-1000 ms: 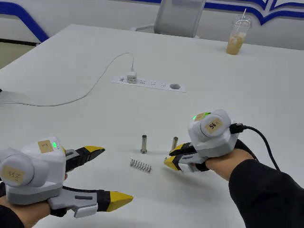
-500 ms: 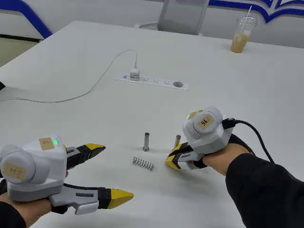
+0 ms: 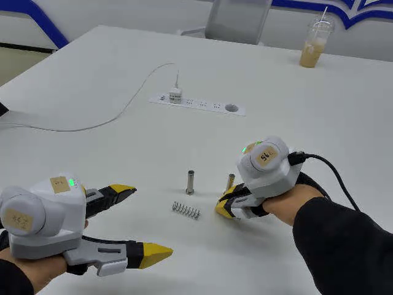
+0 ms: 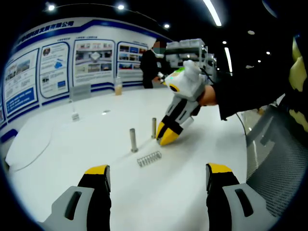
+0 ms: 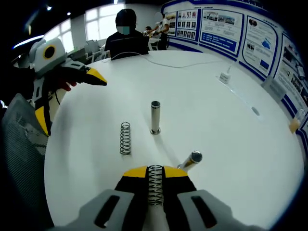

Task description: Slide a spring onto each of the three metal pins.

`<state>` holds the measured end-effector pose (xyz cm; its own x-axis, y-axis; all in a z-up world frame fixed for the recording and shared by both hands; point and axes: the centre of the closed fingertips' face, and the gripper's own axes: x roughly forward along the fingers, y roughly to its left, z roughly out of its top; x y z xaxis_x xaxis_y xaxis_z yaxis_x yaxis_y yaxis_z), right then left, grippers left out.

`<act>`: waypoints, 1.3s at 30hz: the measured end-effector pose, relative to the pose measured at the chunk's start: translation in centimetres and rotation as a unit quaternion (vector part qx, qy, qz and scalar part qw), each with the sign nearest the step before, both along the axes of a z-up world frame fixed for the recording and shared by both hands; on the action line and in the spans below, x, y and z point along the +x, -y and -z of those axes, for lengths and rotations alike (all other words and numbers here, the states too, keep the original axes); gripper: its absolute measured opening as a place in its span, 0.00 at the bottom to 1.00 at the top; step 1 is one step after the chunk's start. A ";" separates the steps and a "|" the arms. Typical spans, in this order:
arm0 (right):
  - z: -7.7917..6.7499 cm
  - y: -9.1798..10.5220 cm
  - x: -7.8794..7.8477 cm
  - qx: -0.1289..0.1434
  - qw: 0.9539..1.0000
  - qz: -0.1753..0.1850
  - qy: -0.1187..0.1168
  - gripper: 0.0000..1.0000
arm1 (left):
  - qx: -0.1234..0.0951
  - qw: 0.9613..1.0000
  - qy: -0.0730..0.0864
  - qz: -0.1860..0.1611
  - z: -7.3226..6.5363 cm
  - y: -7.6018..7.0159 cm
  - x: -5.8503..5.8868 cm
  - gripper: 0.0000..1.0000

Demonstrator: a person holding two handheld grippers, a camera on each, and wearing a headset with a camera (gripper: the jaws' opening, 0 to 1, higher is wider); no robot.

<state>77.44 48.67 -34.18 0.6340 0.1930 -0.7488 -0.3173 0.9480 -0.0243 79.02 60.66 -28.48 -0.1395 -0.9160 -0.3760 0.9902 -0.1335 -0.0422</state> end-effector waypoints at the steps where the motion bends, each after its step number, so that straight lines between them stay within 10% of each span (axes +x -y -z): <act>1: -0.1 0.0 0.0 0.000 1.000 0.001 0.001 0.12 | 0.000 1.000 0.000 0.000 0.0 0.0 0.0 0.83; 39: -3.0 0.7 -1.9 0.009 0.998 0.033 0.052 0.12 | -0.003 1.000 0.006 0.010 -0.4 0.2 -0.5 0.83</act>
